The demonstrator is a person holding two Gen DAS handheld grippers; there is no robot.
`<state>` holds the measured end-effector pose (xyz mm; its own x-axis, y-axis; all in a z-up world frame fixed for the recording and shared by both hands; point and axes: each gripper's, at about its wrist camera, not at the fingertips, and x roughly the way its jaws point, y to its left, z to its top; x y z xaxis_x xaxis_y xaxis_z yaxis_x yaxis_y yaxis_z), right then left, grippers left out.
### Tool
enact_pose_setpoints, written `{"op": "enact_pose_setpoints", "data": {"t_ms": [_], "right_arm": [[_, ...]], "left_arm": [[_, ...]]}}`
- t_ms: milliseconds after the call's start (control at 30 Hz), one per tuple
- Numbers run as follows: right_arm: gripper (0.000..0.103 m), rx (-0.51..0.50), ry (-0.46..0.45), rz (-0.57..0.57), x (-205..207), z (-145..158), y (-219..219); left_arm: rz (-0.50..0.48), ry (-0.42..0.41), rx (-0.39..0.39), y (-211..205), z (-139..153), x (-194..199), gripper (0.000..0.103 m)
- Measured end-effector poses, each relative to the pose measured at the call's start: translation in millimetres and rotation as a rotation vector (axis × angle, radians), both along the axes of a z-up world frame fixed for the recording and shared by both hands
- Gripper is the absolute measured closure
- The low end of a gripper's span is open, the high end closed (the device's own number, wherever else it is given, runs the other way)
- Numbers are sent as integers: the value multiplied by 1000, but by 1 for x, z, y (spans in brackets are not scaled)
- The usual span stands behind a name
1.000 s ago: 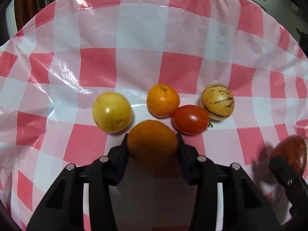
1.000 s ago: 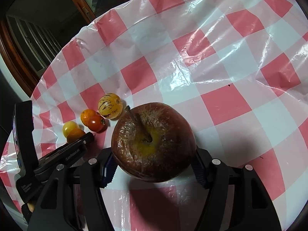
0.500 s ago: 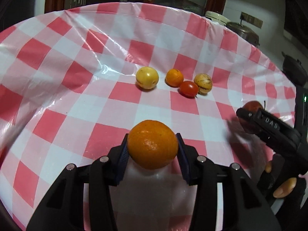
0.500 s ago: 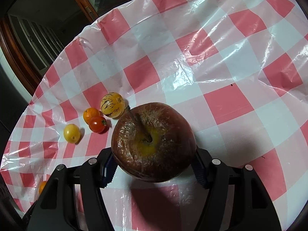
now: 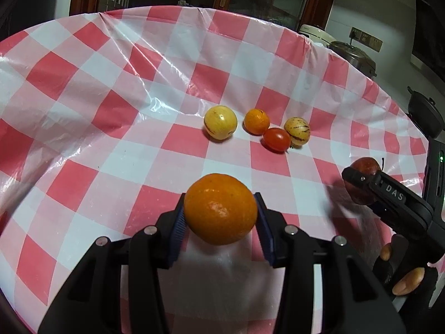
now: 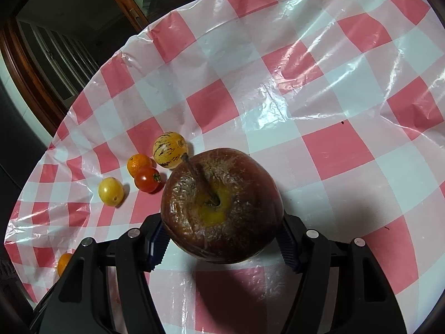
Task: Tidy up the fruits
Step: 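Lift the apple and mandarin off the tablecloth with both tools, then carry the apple and mandarin with both tools over the white box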
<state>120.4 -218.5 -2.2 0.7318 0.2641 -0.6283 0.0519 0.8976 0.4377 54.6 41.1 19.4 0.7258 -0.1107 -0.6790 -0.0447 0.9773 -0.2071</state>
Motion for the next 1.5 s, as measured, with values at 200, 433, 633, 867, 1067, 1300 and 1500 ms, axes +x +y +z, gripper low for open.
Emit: {"op": "enact_pose_setpoints", "data": {"t_ms": [200, 433, 633, 867, 1067, 1300, 1500], "right_arm": [[38, 3, 6, 10, -4, 1, -1], [38, -28, 44, 21, -80, 11, -2], [38, -82, 40, 61, -183, 22, -4], [38, -140, 60, 80, -267, 19, -24], [38, -180, 36, 70, -327, 20, -49], [38, -212, 15, 29, -382, 21, -83], [38, -190, -28, -38, -442, 19, -128]], "left_arm": [[20, -45, 12, 2, 9, -5, 57], [7, -36, 41, -1, 12, -66, 57], [-78, -33, 56, -20, 12, -141, 57], [-244, -49, 113, -72, 19, -203, 57], [-354, -49, 158, -112, 18, -236, 57], [-482, -51, 233, -160, 11, -270, 57], [-619, -89, 284, -203, 15, -308, 57]]}}
